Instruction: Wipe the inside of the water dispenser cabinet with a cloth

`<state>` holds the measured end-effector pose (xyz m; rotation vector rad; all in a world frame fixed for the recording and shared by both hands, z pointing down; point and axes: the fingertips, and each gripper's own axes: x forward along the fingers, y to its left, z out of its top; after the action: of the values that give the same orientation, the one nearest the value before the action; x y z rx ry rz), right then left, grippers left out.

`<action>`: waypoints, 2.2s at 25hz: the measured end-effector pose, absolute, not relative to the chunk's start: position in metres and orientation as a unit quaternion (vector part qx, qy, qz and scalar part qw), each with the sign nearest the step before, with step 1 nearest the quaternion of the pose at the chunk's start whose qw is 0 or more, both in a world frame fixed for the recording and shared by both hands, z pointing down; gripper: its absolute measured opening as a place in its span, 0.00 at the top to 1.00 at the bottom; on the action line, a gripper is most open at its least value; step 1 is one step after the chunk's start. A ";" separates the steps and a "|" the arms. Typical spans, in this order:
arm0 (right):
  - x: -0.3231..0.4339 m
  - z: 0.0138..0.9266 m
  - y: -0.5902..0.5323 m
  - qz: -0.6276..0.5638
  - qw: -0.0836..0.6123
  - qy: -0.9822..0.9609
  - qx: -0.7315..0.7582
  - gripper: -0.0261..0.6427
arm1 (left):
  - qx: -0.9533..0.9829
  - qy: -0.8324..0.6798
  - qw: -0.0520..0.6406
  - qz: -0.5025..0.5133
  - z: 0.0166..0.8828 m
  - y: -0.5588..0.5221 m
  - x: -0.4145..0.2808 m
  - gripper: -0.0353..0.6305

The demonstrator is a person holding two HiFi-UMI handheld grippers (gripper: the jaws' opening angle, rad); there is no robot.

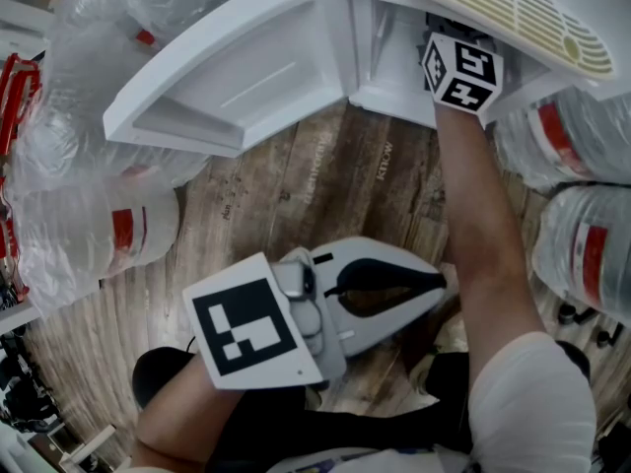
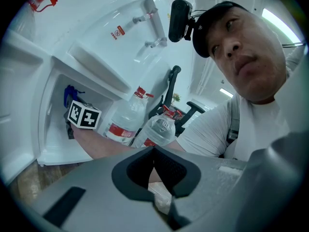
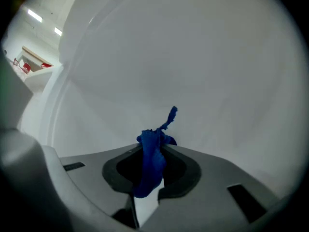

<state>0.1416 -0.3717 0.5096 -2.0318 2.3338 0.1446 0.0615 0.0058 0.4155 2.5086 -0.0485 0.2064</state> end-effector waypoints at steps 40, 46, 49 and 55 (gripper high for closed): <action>0.178 0.551 -0.365 -0.009 0.001 0.694 -0.720 0.87 | 0.949 -0.011 0.304 0.082 0.417 0.008 0.063 0.94; 0.180 0.601 -0.371 -0.062 -0.041 0.694 -0.716 0.87 | 0.948 -0.011 0.306 0.084 0.417 0.010 0.063 0.94; 0.184 0.621 -0.369 -0.098 -0.047 0.685 -0.721 0.87 | 0.949 -0.010 0.305 0.084 0.417 0.012 0.064 0.94; 0.193 0.639 -0.362 -0.144 -0.051 0.670 -0.727 0.87 | 0.949 -0.007 0.305 0.085 0.415 0.014 0.066 0.94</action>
<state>0.1928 -0.3616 0.6390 -2.3605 2.1747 -0.4686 0.0664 0.0142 0.4155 2.5116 -0.0184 0.2251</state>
